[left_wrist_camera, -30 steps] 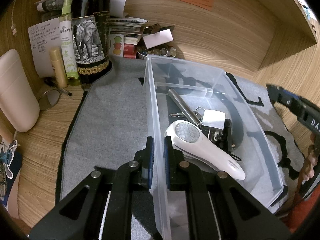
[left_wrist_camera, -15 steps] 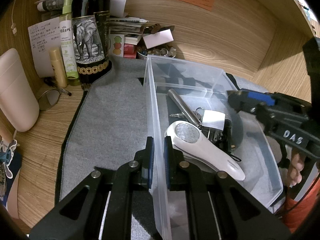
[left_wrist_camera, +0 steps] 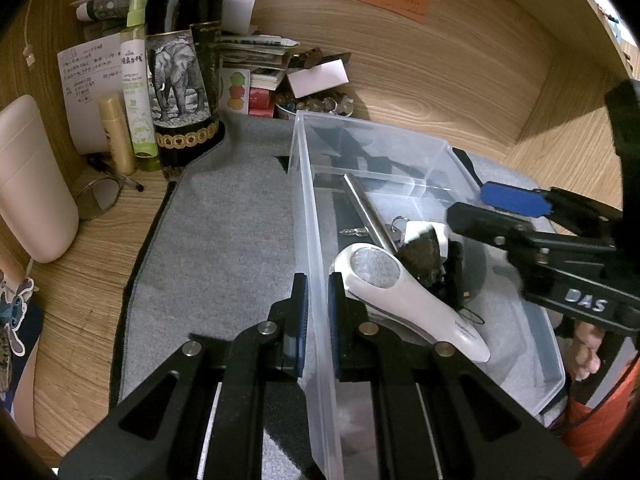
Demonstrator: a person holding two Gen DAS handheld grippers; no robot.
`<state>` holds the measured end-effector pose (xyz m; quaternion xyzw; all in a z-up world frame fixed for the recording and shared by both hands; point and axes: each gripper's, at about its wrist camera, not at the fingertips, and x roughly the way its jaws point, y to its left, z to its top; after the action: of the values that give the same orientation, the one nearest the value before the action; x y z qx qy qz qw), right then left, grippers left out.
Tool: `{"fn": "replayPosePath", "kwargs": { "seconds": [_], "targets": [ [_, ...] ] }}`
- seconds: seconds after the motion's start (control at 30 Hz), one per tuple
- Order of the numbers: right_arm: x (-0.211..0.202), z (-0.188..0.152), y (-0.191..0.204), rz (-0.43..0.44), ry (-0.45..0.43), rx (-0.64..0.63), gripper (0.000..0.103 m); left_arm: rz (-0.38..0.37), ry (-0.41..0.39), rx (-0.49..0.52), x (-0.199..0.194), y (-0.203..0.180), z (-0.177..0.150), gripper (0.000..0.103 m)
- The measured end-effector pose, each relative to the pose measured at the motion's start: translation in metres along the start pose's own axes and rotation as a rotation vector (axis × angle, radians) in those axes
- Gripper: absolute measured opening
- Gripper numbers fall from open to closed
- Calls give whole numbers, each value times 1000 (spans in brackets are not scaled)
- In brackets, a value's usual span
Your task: Organize rigid objects
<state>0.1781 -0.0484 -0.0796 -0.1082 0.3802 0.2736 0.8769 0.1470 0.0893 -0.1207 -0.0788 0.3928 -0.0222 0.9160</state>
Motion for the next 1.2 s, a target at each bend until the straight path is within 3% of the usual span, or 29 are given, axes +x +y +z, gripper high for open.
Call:
{"fn": "replayPosePath", "kwargs": {
  "seconds": [0.07,0.13,0.17,0.23,0.5,0.63,0.77,0.93,1.2],
  "targets": [
    [-9,-1,-3,-8,-27,15,71,3,1,5,0,0,0,8],
    [-19,-3,-5,-26,-53,26,79,20,-7,15,-3,-1,2,17],
    [-21,-4,-6,-31,-60,29,79,25,-13,17,-5,0,2,21],
    [-31,-7,-10,-44,-78,43,83,34,-34,18,-12,0,5,42],
    [-65,-23,-19,-69,-139,87,87,61,-176,74,-54,-18,7,75],
    [-89,-34,-18,-88,-195,78,89,59,-287,109,-85,-37,3,97],
    [-117,-46,-16,-123,-266,81,103,53,-392,123,-113,-52,-1,102],
    [-148,-61,-14,-161,-343,86,103,28,-464,111,-138,-65,-10,103],
    [-178,-78,-14,-200,-411,98,103,-8,-510,91,-155,-76,-24,103]
  ]
}}
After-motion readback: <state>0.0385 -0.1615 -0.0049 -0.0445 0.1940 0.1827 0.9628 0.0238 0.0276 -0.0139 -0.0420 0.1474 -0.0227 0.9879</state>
